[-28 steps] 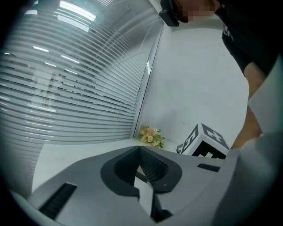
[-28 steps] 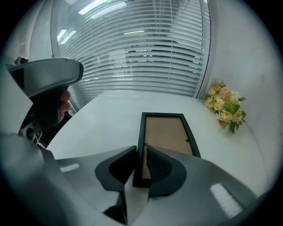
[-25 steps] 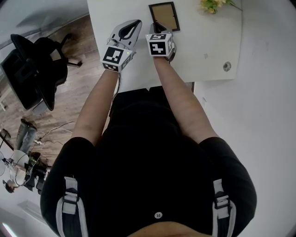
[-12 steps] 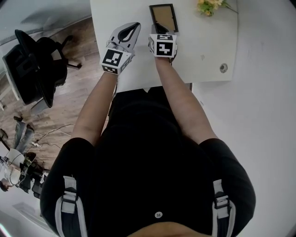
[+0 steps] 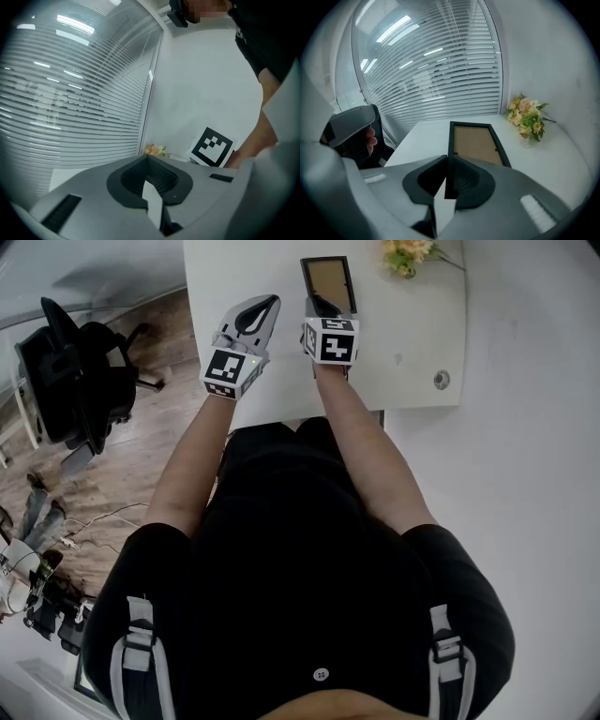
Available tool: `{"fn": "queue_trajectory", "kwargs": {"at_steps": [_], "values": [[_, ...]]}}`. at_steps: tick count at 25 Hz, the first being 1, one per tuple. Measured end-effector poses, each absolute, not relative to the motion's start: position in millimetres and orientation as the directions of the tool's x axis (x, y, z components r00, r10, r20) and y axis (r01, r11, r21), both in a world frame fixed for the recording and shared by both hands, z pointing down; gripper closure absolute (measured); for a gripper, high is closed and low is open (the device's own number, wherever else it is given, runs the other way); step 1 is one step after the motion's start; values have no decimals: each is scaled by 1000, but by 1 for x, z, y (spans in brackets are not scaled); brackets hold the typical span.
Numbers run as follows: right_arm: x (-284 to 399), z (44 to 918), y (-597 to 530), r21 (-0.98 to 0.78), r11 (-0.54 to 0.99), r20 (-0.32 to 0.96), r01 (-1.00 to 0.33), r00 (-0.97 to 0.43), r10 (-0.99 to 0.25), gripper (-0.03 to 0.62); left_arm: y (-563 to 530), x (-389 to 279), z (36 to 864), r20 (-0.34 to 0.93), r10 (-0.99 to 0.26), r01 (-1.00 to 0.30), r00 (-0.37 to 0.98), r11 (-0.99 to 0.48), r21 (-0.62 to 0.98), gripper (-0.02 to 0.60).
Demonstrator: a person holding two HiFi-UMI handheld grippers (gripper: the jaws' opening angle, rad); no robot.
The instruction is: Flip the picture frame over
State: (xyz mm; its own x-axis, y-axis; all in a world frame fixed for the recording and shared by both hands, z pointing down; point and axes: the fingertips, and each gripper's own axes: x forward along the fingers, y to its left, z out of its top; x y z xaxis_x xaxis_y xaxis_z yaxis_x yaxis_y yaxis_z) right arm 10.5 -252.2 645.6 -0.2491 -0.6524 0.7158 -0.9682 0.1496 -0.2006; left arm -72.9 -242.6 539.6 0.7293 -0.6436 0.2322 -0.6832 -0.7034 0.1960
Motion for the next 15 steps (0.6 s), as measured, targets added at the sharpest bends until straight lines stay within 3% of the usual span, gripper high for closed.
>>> {"fn": "queue_trajectory", "kwargs": {"at_steps": [15], "values": [[16, 611, -235, -481, 111, 629, -870, -430, -647, 545, -234, -64, 507, 228, -664, -700, 712, -699, 150, 575]]}}
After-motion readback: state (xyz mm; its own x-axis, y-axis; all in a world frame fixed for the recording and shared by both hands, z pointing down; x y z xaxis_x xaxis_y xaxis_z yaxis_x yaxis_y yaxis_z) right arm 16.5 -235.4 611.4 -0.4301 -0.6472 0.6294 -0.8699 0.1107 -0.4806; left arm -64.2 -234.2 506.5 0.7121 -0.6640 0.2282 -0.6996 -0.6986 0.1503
